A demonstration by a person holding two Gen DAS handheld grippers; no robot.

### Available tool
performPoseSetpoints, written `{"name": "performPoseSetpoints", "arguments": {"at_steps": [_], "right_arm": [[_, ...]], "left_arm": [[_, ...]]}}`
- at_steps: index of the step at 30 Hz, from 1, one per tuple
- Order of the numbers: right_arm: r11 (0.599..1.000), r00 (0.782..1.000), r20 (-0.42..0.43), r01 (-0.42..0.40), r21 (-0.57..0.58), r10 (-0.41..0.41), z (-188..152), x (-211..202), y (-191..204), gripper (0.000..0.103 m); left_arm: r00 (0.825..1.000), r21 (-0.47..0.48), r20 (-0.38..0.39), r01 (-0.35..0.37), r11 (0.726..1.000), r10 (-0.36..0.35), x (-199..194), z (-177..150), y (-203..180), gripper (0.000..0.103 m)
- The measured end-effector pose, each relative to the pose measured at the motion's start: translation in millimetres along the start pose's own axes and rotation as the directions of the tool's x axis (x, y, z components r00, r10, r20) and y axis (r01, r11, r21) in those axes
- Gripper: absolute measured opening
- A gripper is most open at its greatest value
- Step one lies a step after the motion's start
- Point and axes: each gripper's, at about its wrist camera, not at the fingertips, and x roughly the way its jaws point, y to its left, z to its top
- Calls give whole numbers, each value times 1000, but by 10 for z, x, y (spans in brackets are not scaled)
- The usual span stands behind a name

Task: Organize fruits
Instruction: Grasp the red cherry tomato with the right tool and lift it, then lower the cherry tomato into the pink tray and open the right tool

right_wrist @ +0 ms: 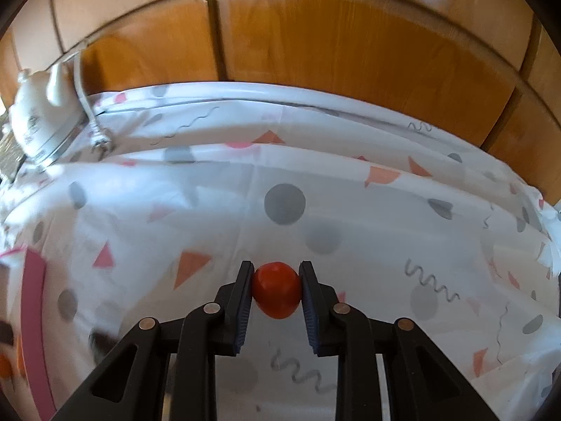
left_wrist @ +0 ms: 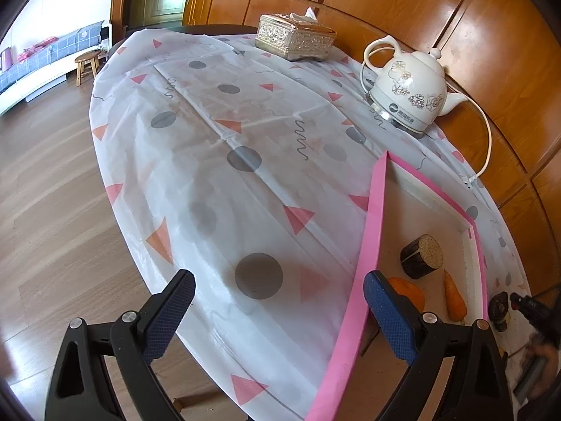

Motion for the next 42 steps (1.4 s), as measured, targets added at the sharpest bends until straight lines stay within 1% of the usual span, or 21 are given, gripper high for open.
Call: {"name": "performPoseSetpoints", "arguments": {"at_steps": [4,7,10,13,15,19,23,26,31,34,38,42], "right_arm": [[1000,999,34,-4,-23,5,-226,-256,-47,26],[1000,997,71,-12,-9,12,-359,-447,-74,26],[999,993,109,-42,12,41,-470,-690,-128,26],[996,987,135,-88,16,85,-576,-850,-63,26],[991,982,141,-131,8,129,-630,-938,12,26],[975,967,124,-221,-39,224,-779,-1033,279,26],[942,942,82,-317,-112,326,-925,-1097,707,26],[916,924,55,-365,-167,378,-1006,-1113,1033,26],[882,906,7,-411,-231,424,-1131,-1119,1445,26],[868,901,-13,-423,-261,435,-1184,-1116,1621,26],[854,896,-27,-430,-291,442,-1193,-1111,1795,26],[847,900,-47,-425,-319,434,-1174,-1051,1966,26]], "left_arm": [[1000,8,7,14,1000,-14,-50,-7,-31,97],[999,9,21,24,1000,-25,-107,2,-53,97],[999,20,30,34,999,-35,-160,-4,-92,98],[999,31,29,45,998,-46,-192,-25,-128,98],[998,37,29,52,998,-53,-215,-38,-151,98],[997,57,37,63,996,-65,-263,-61,-207,98],[996,78,42,71,994,-74,-307,-86,-255,98],[996,85,45,72,994,-76,-322,-88,-268,99],[995,85,51,77,993,-81,-343,-96,-264,100],[995,90,50,79,993,-83,-344,-100,-270,100],[995,95,50,81,992,-86,-347,-106,-279,100],[995,103,45,84,991,-89,-340,-118,-294,100]]}}
